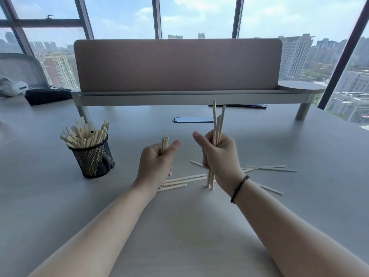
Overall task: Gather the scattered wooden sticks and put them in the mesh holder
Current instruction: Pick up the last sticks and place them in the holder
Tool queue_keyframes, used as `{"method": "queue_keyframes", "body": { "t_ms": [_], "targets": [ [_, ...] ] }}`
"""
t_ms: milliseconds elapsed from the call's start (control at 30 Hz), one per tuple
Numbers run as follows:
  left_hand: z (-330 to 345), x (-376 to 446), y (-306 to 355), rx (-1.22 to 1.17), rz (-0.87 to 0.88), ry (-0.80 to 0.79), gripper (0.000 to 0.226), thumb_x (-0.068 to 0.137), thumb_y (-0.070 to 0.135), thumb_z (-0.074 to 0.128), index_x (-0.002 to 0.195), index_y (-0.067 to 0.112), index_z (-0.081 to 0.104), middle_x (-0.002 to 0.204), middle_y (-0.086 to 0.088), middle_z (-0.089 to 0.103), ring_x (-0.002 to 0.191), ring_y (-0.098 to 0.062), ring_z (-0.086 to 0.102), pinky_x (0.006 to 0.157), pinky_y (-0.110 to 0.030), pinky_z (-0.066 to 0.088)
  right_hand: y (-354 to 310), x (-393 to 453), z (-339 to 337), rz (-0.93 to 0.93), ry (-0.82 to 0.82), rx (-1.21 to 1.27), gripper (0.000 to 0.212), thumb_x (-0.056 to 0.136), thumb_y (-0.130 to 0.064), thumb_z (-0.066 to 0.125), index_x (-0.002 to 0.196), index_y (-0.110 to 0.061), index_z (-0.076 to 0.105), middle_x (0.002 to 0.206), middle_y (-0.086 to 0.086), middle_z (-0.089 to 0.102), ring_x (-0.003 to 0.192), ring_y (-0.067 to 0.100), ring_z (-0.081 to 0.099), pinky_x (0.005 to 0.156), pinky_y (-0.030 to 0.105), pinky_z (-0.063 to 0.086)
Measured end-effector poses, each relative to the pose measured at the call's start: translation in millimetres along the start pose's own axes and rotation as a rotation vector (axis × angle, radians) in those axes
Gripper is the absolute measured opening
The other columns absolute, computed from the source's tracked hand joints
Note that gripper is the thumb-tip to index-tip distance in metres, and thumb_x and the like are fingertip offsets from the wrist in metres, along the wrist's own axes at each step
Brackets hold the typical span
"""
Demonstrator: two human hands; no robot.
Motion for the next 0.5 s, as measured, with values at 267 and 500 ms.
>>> {"method": "queue_keyframes", "body": {
  "t_ms": [267,500],
  "targets": [
    [-0.8,4.3,-2.2,-0.067,-0.087,-0.073,0.056,0.089,0.037,0.068,0.053,0.021,0.028,0.047,-0.002,0.024,0.041,-0.017,0.02,0.046,-0.026,0.019,27.7,-13.5,17.1,0.129,-0.156,-0.074,0.061,0.084,-0.035,0.075,0.057,-0.01,0.027,0.056,0.012,0.032,0.046,0.02,0.027,0.048,0.037,0.023],
    [2.5,2.5,-2.8,-0.043,-0.112,-0.113,0.055,0.096,0.026,0.065,0.053,0.014,0.032,0.045,-0.001,0.029,0.043,-0.017,0.025,0.049,-0.034,0.022,24.7,-15.4,8.5,0.131,-0.148,-0.098,0.051,0.088,-0.024,0.072,0.059,0.006,0.044,0.046,0.011,0.042,0.042,0.022,0.038,0.046,0.027,0.035]
  ]
}}
Point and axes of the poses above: each hand's wrist, its own x-axis towards the middle knuckle, its own z-axis out of the palm, y = z × x, the point moved 10 cm from there along x, towards the middle knuckle
